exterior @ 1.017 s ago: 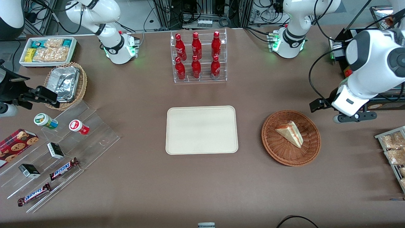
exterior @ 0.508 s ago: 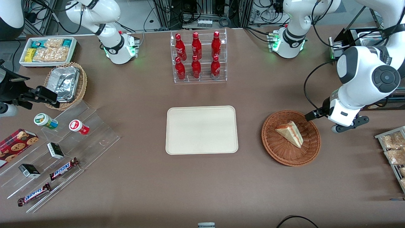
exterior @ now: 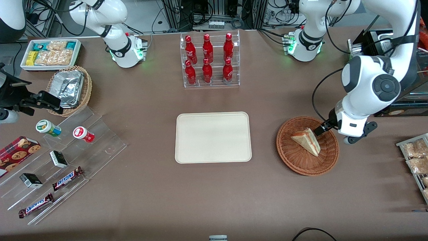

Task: Place sandwich from basket to tray
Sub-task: 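Lower the left gripper and close it on the sandwich wedge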

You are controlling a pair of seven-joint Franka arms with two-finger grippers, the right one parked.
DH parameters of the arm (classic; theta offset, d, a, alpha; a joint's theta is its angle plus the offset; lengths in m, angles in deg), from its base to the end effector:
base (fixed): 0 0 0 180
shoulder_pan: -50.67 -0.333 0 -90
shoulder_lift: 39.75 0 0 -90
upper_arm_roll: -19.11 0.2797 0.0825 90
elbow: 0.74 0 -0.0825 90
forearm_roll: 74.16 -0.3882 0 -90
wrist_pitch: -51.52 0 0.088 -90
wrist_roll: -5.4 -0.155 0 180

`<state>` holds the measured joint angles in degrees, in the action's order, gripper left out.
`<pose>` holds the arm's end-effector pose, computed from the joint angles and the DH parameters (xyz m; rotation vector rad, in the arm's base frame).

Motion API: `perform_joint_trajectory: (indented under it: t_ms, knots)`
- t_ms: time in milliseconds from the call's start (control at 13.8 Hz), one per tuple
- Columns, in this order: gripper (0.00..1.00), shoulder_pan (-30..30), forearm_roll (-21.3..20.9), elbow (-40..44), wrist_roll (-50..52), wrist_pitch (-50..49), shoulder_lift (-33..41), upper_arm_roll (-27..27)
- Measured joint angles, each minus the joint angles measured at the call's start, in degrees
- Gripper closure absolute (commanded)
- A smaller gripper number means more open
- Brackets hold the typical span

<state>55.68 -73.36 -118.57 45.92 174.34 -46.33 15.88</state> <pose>0.5586 -0.0821 0.2928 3.0090 0.8838 -0.0511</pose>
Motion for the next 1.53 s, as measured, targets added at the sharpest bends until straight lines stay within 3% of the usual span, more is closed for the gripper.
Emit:
perform_joint_trajectory:
  t_ms: [581, 1525]
  knots:
    - [0.00, 1.1, -0.6, -6.2, 6.0, 9.5, -1.4, 0.0]
    - [0.00, 1.8, -0.6, -6.5, 11.1, 15.7, -7.3, -0.1]
